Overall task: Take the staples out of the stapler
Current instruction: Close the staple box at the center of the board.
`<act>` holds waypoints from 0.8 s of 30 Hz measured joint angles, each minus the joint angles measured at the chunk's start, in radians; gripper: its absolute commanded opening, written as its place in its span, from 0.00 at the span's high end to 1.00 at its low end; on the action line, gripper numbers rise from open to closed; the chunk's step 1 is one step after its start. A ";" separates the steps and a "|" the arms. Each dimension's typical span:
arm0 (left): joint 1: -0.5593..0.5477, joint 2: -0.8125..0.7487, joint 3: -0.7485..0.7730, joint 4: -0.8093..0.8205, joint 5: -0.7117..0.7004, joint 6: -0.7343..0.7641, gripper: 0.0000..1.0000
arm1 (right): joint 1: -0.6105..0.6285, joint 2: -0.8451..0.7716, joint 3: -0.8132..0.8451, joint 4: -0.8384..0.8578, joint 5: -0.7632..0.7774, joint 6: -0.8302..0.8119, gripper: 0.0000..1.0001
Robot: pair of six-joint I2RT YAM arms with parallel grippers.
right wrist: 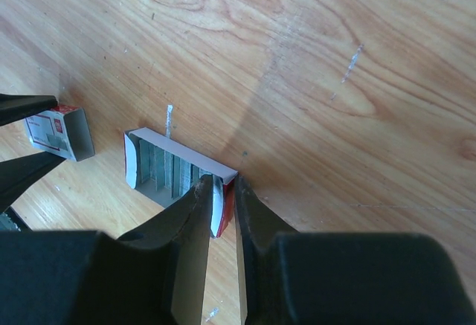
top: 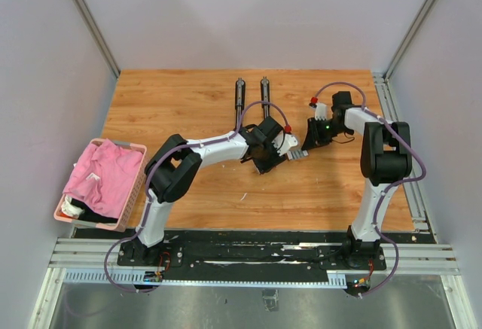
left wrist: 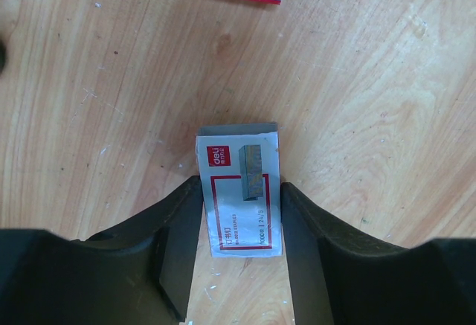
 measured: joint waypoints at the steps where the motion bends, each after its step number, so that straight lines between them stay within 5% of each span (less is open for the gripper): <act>1: 0.000 0.000 0.000 0.001 0.000 0.000 0.49 | 0.002 0.000 -0.001 0.001 -0.002 0.001 0.80; 24: -0.002 0.023 0.022 0.019 0.069 0.017 0.49 | 0.079 0.002 -0.006 0.005 -0.030 0.016 0.80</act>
